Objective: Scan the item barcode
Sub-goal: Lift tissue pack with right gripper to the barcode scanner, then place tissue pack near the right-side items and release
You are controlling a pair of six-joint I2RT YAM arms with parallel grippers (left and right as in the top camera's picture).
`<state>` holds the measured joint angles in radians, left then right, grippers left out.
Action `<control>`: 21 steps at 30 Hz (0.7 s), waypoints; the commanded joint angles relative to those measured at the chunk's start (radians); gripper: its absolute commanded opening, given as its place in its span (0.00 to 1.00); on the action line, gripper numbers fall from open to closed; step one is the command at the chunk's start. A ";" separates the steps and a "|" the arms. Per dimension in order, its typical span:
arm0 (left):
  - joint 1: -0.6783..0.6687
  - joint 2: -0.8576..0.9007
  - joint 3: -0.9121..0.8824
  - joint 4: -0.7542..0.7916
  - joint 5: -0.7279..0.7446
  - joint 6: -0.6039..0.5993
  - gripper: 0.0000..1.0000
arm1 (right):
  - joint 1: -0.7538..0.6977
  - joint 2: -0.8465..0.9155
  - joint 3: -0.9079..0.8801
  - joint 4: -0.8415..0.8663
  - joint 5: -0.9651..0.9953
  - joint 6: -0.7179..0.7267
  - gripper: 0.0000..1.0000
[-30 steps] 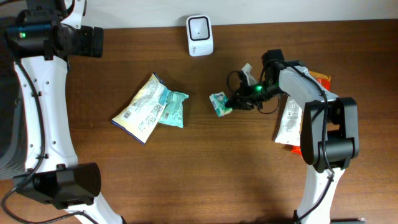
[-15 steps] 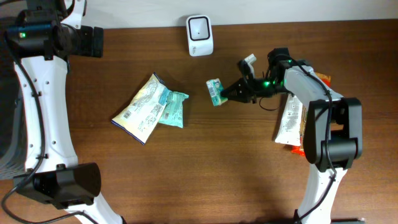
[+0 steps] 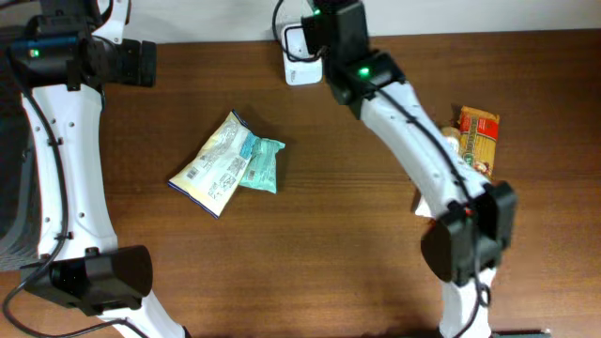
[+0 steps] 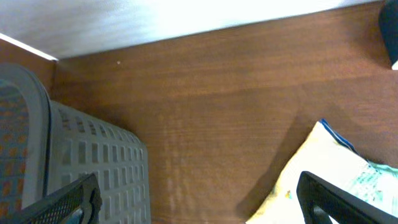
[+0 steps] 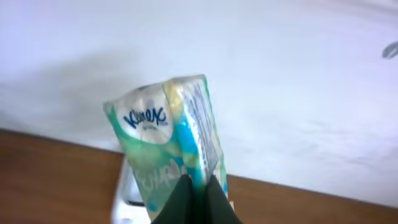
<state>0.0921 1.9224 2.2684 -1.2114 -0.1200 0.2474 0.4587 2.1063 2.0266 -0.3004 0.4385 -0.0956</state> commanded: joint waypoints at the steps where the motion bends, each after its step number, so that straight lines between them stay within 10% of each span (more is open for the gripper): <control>1: 0.002 -0.004 0.006 0.001 0.003 0.016 0.99 | 0.013 0.178 -0.005 0.224 0.161 -0.323 0.04; 8: 0.003 -0.004 0.006 0.001 0.003 0.016 0.99 | 0.019 0.337 -0.005 0.369 0.137 -0.503 0.04; 21: 0.003 -0.004 0.006 0.001 0.003 0.016 0.99 | 0.039 0.280 -0.005 0.306 0.034 -0.394 0.04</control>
<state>0.0921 1.9224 2.2684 -1.2114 -0.1200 0.2478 0.4717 2.4363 2.0121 0.0380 0.4950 -0.5999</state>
